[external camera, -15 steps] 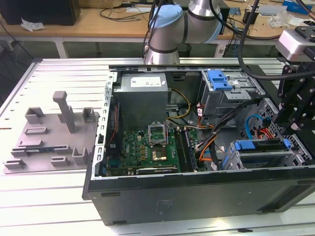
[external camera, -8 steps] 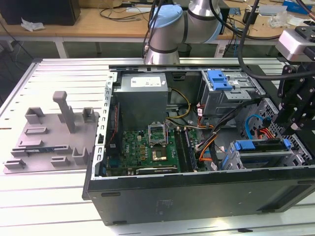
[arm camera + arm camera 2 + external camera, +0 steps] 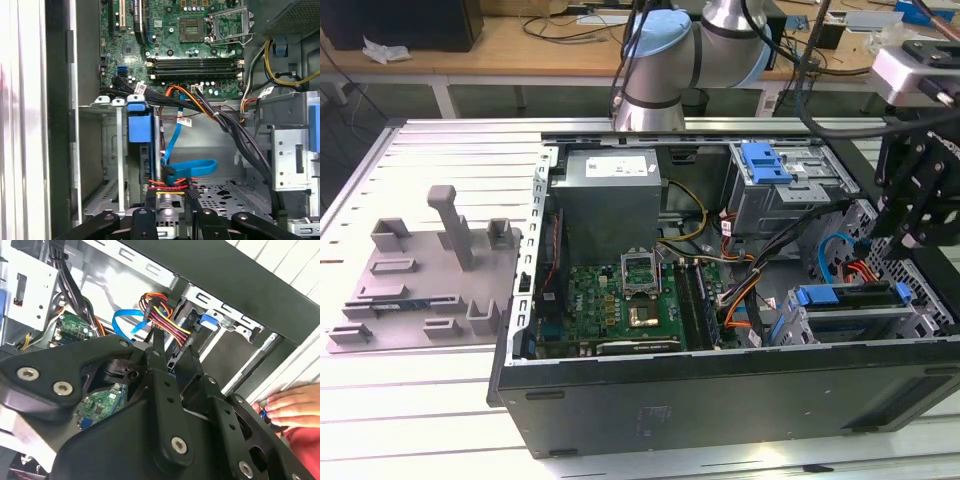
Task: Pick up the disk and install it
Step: 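Insert the second disk wire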
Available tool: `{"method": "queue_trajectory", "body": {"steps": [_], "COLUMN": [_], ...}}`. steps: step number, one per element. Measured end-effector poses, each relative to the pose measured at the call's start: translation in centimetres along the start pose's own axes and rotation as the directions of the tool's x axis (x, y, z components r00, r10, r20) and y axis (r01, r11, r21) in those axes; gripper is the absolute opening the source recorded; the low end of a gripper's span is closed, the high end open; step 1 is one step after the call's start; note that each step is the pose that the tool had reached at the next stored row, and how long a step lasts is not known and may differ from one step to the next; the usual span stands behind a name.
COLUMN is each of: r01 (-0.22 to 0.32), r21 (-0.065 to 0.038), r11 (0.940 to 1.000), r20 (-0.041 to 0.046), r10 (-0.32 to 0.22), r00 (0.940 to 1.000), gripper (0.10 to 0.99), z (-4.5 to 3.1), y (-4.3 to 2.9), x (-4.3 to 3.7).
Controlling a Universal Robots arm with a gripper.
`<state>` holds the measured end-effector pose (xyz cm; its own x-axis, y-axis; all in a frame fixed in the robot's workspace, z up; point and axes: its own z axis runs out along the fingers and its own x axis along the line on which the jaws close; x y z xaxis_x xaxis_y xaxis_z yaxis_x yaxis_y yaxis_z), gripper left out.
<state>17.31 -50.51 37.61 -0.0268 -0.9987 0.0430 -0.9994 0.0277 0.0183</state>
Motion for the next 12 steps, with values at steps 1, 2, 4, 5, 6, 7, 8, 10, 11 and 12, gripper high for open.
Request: {"method": "queue_trajectory", "body": {"steps": [1, 2, 4, 5, 6, 7, 8, 10, 11, 12], "r01": [0.0, -0.001, -0.002, -0.003, -0.003, -0.003, -0.004, -0.004, -0.004, -0.005], "r21": [-0.001, -0.002, -0.002, -0.004, -0.005, -0.005, -0.006, -0.007, -0.007, -0.007], "r11": [1.0, 1.0, 1.0, 1.0, 1.0, 1.0, 1.0, 1.0, 1.0, 1.0], "r20": [-0.0266, -0.0603, -0.1112, -0.1468, -0.1585, -0.1692, -0.1924, -0.2138, -0.2188, -0.2292], "r10": [0.0, 0.001, 0.002, 0.002, 0.002, 0.002, 0.003, 0.003, 0.003, 0.003], "r00": [0.9996, 0.9982, 0.9938, 0.9892, 0.9874, 0.9856, 0.9813, 0.9769, 0.9758, 0.9734], "gripper": [0.361, 0.361, 0.361, 0.361, 0.361, 0.361, 0.361, 0.361, 0.361, 0.361], "z": [-0.03, -0.04, -0.02, 0.02, 0.06, 0.09, 0.23, 0.47, 0.55, 0.7], "y": [0.01, 0.03, 0.05, 0.06, 0.07, 0.07, 0.08, 0.08, 0.08, 0.1], "x": [-0.59, -1.21, -2.17, -2.63, -2.79, -2.93, -3.23, -3.55, -3.65, -3.9]}}
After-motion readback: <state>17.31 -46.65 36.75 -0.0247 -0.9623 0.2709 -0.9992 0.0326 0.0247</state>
